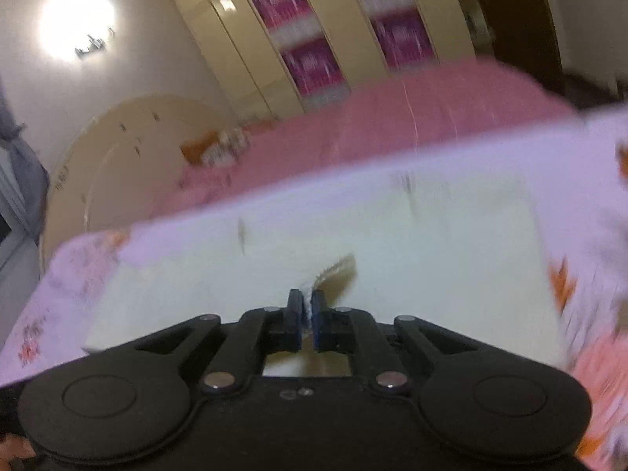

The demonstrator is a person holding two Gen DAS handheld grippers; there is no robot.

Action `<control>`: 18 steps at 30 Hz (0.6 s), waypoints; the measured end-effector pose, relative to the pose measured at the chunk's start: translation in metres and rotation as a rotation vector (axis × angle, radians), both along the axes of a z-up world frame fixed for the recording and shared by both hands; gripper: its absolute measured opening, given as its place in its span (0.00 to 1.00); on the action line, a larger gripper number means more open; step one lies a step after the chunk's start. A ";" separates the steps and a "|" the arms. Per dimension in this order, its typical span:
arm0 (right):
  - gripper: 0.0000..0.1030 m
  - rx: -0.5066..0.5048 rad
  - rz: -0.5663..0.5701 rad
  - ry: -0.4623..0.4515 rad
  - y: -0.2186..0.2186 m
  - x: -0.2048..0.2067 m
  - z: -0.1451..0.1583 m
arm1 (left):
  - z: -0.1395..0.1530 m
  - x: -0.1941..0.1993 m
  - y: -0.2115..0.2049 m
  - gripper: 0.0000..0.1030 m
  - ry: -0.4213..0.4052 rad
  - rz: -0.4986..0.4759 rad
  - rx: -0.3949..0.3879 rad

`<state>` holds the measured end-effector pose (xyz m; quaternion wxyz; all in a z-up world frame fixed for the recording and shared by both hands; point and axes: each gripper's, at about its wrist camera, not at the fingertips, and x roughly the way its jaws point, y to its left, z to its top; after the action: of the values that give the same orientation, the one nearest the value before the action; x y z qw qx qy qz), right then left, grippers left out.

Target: Fold small clothes

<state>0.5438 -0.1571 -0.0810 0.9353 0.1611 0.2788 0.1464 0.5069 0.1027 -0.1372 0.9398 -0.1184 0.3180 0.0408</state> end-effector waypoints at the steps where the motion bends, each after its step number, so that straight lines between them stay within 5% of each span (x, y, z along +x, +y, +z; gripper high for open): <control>1: 0.05 0.012 -0.019 -0.022 -0.006 -0.002 0.006 | 0.000 0.001 -0.003 0.70 0.001 -0.006 0.002; 12: 0.06 0.007 -0.076 -0.033 -0.050 -0.018 0.014 | 0.003 0.002 -0.019 0.70 0.048 0.018 0.084; 18: 0.06 -0.008 -0.109 -0.024 -0.054 -0.010 0.014 | -0.001 0.002 -0.004 0.70 0.062 0.068 0.039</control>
<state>0.5340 -0.2109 -0.0671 0.9458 0.1708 0.2591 0.0960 0.5094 0.0988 -0.1380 0.9296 -0.1094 0.3421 0.0826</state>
